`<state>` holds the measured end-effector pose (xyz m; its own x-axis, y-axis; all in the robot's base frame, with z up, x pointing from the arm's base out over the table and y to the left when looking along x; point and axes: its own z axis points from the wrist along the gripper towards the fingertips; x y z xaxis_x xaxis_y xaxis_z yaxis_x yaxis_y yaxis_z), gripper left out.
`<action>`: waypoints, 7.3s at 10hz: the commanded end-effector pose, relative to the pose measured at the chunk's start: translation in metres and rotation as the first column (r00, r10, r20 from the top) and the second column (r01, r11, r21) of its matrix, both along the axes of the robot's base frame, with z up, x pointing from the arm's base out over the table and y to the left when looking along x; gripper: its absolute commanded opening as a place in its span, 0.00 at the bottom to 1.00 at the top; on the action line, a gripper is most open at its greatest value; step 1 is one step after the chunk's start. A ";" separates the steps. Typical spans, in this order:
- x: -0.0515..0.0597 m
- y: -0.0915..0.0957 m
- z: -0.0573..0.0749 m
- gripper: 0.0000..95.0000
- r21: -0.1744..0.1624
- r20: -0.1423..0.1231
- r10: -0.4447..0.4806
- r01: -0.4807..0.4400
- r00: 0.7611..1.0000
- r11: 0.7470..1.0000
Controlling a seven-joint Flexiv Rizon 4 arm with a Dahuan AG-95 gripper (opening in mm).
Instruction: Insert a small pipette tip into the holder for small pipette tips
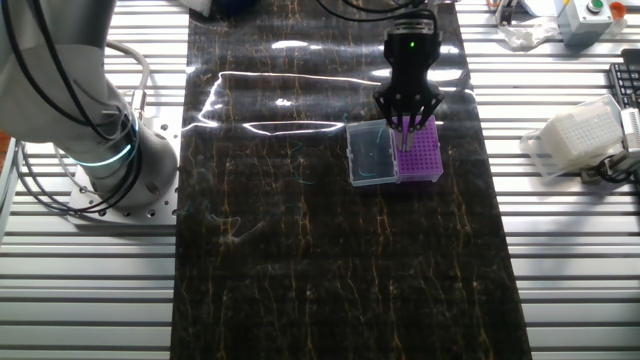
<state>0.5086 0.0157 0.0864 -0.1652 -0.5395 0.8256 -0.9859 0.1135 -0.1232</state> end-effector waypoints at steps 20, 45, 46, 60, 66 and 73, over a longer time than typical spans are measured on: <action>0.003 -0.009 -0.012 0.00 -0.108 -0.031 0.085 -0.087 0.996 0.990; 0.002 0.000 -0.020 0.00 -0.208 -0.110 0.097 -0.118 0.989 0.971; 0.002 0.001 -0.020 0.00 -0.207 -0.112 0.099 -0.121 0.989 0.971; -0.001 0.005 -0.008 0.00 -0.191 -0.078 0.085 -0.098 0.993 0.977; -0.010 -0.005 0.001 0.00 0.042 0.103 -0.020 0.016 0.994 0.999; -0.011 -0.008 0.003 0.00 0.175 0.231 -0.170 0.131 0.958 0.976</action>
